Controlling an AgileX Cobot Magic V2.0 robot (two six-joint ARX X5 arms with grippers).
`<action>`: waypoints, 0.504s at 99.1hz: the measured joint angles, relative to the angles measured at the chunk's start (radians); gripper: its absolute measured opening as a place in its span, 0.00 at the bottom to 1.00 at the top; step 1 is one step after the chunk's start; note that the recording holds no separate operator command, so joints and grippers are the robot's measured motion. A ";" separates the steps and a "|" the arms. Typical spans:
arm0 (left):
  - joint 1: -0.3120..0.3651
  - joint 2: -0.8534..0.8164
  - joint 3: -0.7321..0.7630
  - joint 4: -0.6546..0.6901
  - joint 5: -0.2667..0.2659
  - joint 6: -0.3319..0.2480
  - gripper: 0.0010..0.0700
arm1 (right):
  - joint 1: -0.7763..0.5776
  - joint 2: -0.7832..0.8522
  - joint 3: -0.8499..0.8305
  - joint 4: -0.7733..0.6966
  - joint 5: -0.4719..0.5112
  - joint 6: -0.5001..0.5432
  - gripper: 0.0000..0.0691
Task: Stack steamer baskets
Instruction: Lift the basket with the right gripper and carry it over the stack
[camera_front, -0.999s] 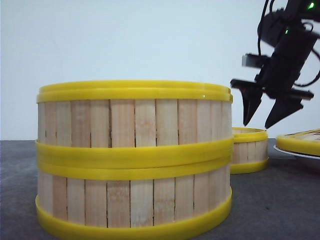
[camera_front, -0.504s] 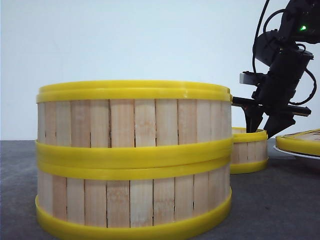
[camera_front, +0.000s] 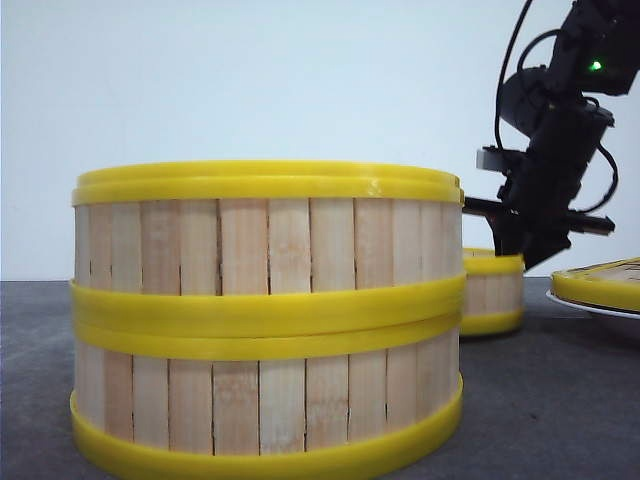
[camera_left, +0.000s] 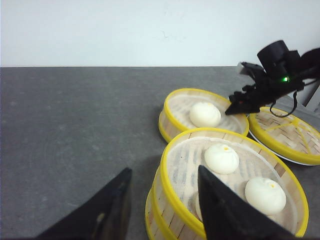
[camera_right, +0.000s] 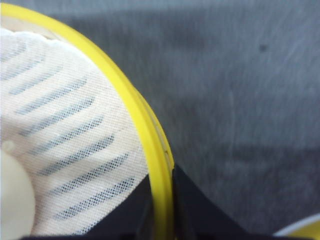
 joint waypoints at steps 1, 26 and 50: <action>0.000 0.000 0.000 0.000 0.000 0.000 0.33 | 0.000 0.000 0.006 -0.004 0.000 0.001 0.04; 0.000 0.000 0.000 -0.010 0.000 0.005 0.33 | 0.000 -0.077 0.200 -0.212 -0.005 -0.011 0.04; 0.000 0.000 0.000 -0.055 0.000 0.018 0.33 | 0.010 -0.274 0.322 -0.422 -0.091 -0.116 0.04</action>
